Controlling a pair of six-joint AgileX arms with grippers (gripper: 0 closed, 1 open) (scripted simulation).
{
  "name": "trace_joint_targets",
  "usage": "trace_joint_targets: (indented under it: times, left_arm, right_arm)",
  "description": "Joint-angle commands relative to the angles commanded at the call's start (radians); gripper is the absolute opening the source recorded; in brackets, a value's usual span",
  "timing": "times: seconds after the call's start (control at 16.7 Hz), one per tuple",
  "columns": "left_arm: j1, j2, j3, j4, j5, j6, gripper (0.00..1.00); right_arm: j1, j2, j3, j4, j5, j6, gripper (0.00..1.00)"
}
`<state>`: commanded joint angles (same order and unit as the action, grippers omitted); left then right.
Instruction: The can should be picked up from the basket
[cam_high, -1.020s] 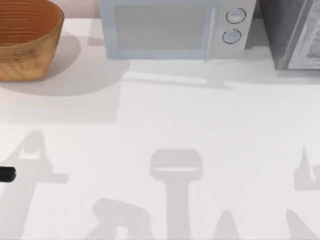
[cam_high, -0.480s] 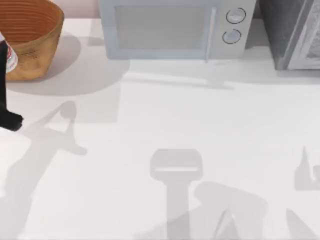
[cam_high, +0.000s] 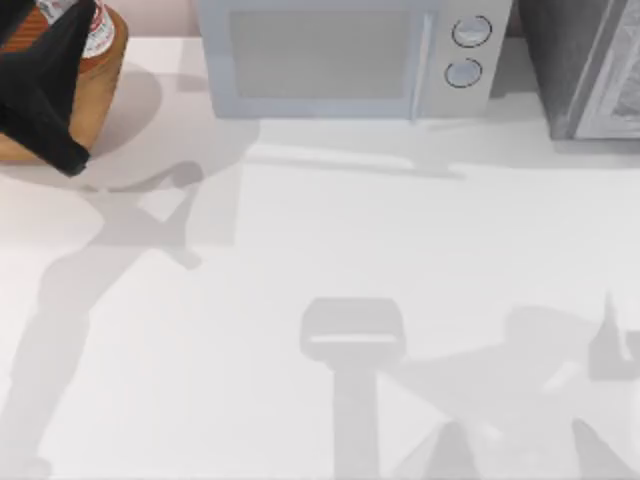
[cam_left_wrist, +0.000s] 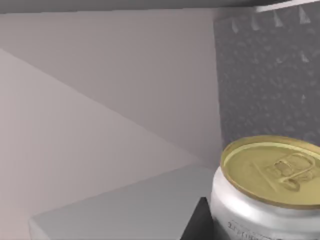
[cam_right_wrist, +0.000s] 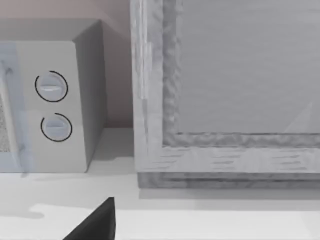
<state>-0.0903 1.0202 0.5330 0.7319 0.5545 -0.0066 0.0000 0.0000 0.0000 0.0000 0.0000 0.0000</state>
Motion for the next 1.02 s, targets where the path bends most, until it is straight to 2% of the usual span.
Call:
trace_joint_targets:
  times: [1.02]
  left_arm:
    - [-0.056,0.775,0.327,0.429,0.429,0.031,0.00]
  right_arm:
    - [0.000,0.000,0.000,0.000,0.000,0.000,1.00]
